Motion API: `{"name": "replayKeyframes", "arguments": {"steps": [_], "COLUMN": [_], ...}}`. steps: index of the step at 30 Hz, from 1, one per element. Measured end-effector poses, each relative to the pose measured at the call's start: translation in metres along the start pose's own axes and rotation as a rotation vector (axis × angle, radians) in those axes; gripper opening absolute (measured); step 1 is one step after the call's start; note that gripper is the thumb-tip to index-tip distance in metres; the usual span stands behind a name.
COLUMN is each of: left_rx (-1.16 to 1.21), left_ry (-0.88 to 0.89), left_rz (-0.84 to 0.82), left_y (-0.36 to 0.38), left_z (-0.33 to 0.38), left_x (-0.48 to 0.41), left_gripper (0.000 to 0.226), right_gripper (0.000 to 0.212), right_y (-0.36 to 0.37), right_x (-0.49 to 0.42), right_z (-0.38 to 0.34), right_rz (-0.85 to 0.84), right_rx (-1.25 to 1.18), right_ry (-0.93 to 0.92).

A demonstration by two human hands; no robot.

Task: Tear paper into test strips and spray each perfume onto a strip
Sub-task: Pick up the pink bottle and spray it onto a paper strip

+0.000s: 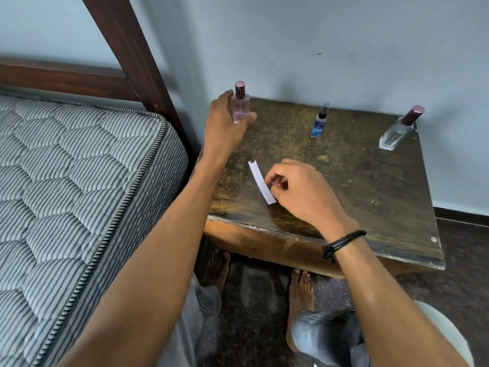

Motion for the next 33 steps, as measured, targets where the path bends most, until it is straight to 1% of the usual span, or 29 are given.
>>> {"name": "replayKeyframes", "arguments": {"steps": [2, 6, 12, 19, 27, 33], "left_rx": [-0.008, -0.059, -0.078, -0.129, -0.081, -0.032], "left_ry": [0.023, 0.010, 0.016, 0.006, 0.001, 0.010], "left_rz": [0.012, 0.038, 0.116, 0.172, 0.094, 0.091], "left_y": [0.006, 0.013, 0.013, 0.007, 0.002, -0.011], "left_z": [0.002, 0.001, -0.002, -0.002, -0.011, -0.002], "left_x": [-0.002, -0.009, -0.013, -0.017, -0.023, -0.023], "left_gripper": [0.067, 0.061, 0.045, 0.037, 0.035, 0.034], "right_gripper": [0.021, 0.021, 0.021, 0.021, 0.019, 0.018], "right_y": [-0.001, -0.002, 0.000, 0.002, 0.005, -0.001], "right_x": [0.001, 0.001, 0.000, -0.001, -0.001, -0.002], "right_z": [0.001, 0.000, 0.000, -0.001, -0.002, -0.002], "right_rz": [0.003, 0.005, 0.000, -0.009, -0.035, 0.036], "right_rx": [0.001, 0.005, 0.002, 0.006, 0.021, 0.007], "right_ry": [0.004, -0.005, -0.014, -0.007, 0.000, -0.008]}}
Point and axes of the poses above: each hand's wrist, its own x-axis away from the middle knuckle, its own y-axis out of the palm, z = x × y, the point moved 6 cm from there along -x, towards the middle knuckle, and after that the axes turned 7 degrees about y, right-handed, at the moved point
